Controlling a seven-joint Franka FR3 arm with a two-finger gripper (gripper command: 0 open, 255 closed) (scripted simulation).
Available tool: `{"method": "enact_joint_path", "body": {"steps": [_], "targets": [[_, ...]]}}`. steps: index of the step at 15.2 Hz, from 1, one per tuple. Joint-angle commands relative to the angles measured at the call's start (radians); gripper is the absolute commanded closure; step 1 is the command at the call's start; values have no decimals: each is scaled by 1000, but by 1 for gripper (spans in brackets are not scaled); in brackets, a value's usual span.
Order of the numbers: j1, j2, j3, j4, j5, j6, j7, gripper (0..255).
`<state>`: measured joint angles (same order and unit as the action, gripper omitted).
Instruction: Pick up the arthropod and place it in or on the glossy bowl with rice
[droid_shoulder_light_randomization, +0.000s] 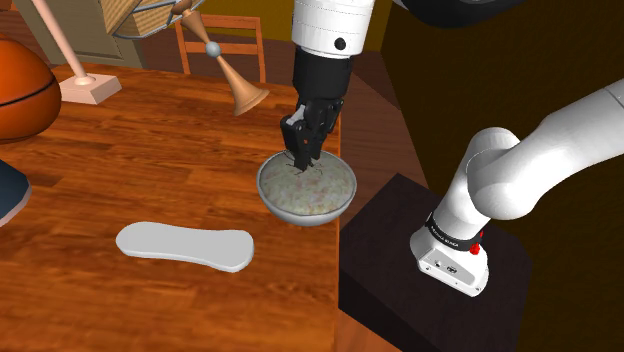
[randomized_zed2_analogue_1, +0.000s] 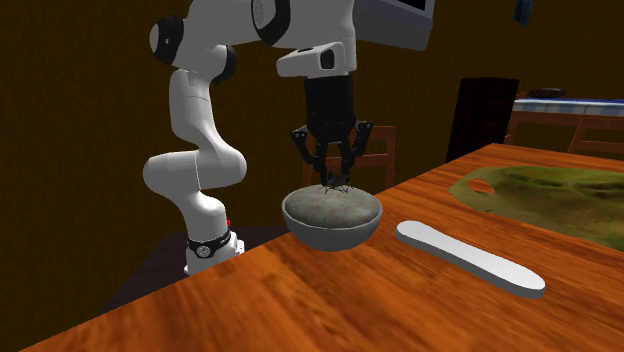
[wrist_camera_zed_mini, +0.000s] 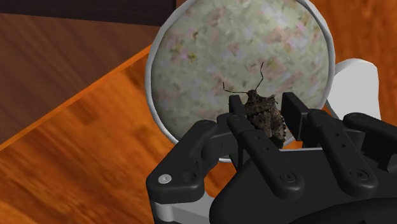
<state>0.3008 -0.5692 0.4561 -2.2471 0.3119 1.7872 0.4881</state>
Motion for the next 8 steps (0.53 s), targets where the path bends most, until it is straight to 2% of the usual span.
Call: {"method": "enact_joint_path", "body": {"steps": [1,2,3,8], "targets": [[0,0,0,0,0,0,0,255],[0,0,0,0,0,0,0,255],[0,0,0,0,0,0,0,0],[0,0,0,0,0,0,0,0]]}}
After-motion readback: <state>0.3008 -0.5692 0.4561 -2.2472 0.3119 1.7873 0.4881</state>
